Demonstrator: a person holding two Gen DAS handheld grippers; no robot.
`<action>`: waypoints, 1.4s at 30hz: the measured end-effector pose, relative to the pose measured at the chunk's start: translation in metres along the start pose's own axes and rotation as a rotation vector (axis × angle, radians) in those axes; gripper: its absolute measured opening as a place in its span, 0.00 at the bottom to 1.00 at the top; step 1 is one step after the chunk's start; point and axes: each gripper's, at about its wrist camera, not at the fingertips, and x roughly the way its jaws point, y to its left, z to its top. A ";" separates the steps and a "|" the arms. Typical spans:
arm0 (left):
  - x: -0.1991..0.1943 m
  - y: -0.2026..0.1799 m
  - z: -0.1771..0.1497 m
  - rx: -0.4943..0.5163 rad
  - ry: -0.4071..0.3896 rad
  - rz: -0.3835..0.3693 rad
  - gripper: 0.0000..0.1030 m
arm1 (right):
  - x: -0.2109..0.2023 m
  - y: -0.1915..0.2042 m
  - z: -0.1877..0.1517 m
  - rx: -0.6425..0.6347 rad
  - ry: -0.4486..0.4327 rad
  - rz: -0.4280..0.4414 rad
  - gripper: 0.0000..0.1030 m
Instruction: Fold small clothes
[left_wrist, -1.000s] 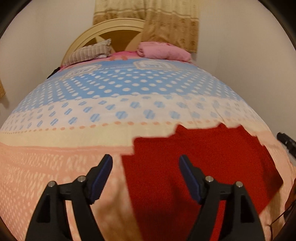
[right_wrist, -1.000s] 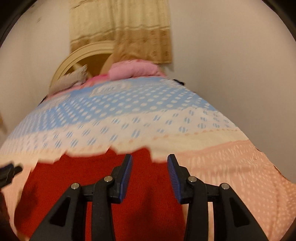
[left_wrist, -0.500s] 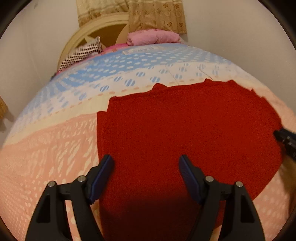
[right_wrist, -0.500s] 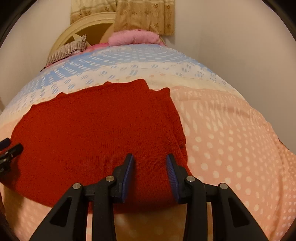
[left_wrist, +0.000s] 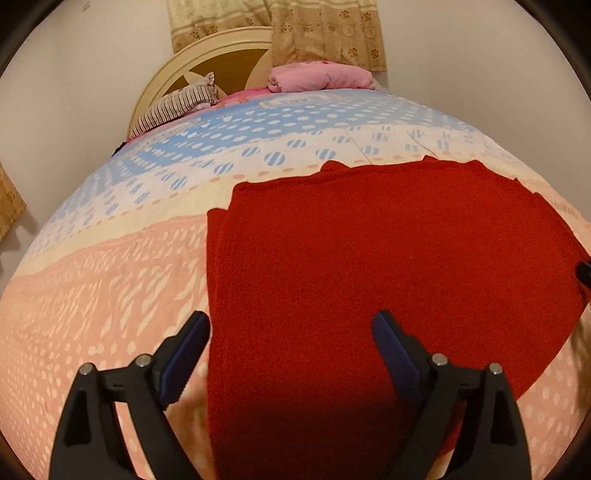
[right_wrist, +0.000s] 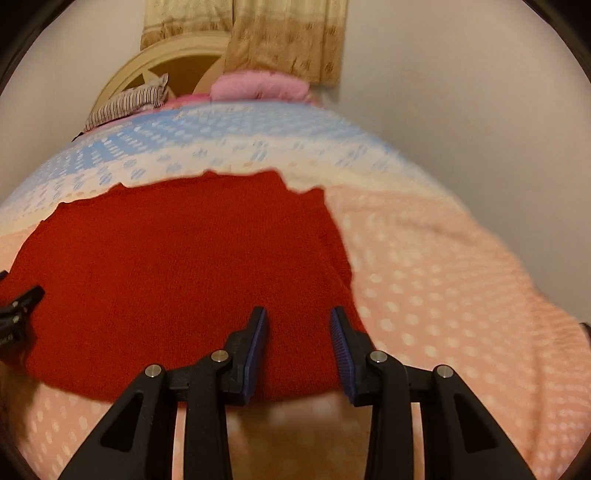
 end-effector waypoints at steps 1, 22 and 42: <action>0.001 0.000 0.000 -0.001 0.002 0.002 0.92 | -0.009 0.002 -0.004 0.003 -0.013 0.021 0.35; -0.020 0.074 -0.045 -0.486 -0.023 -0.254 0.98 | -0.001 -0.001 -0.024 0.061 0.027 0.133 0.37; 0.018 0.060 -0.009 -0.482 0.009 -0.321 0.66 | -0.030 0.078 0.001 -0.021 -0.038 0.346 0.30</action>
